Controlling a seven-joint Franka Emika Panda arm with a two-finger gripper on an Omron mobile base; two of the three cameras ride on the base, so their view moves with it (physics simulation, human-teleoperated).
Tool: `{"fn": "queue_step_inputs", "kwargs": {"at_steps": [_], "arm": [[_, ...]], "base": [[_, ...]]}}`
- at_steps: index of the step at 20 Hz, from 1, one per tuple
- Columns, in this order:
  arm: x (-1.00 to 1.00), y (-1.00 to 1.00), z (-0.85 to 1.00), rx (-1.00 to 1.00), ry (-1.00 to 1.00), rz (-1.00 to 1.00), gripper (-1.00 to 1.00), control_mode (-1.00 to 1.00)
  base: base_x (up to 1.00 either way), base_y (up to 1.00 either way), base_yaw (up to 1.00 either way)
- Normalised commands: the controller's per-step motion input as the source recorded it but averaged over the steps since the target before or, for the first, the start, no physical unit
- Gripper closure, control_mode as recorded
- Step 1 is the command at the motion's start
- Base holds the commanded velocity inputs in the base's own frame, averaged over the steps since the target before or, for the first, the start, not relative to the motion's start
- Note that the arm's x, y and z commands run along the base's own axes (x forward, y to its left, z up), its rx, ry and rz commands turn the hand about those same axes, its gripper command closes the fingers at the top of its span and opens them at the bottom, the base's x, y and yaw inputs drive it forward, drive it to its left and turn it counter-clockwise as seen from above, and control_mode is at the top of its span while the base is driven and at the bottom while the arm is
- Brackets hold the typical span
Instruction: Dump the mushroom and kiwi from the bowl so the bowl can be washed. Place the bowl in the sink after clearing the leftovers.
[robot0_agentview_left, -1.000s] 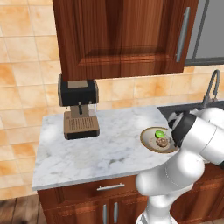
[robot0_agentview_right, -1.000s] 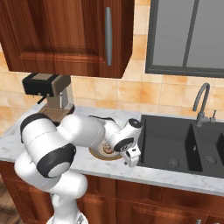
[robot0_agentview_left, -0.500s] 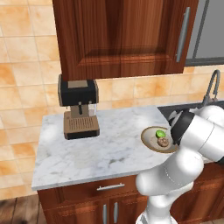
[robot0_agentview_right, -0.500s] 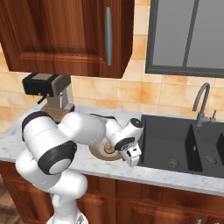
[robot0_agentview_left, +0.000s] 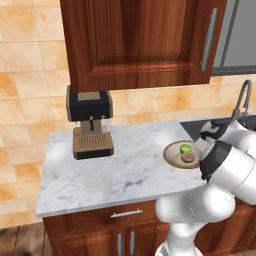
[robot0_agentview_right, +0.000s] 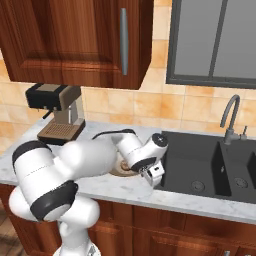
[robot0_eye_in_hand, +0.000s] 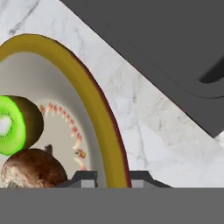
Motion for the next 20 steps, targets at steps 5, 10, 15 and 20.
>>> {"fn": "queue_step_inputs", "kwargs": {"at_steps": [5,10,15,20], "arm": [[-0.12,0.08,0.8,0.02,-0.32,-0.07,1.0,-1.0],[-0.29,0.2,0.85,0.08,-0.3,-0.08,1.0,-1.0],[-0.3,0.71,0.85,0.02,-0.07,-0.04,1.0,-1.0],[-0.46,0.75,0.62,0.05,0.13,0.0,1.0,-1.0]], "base": [[0.0,0.0,0.0],[0.0,0.0,0.0],[0.0,0.0,0.0],[0.0,0.0,0.0]]}}
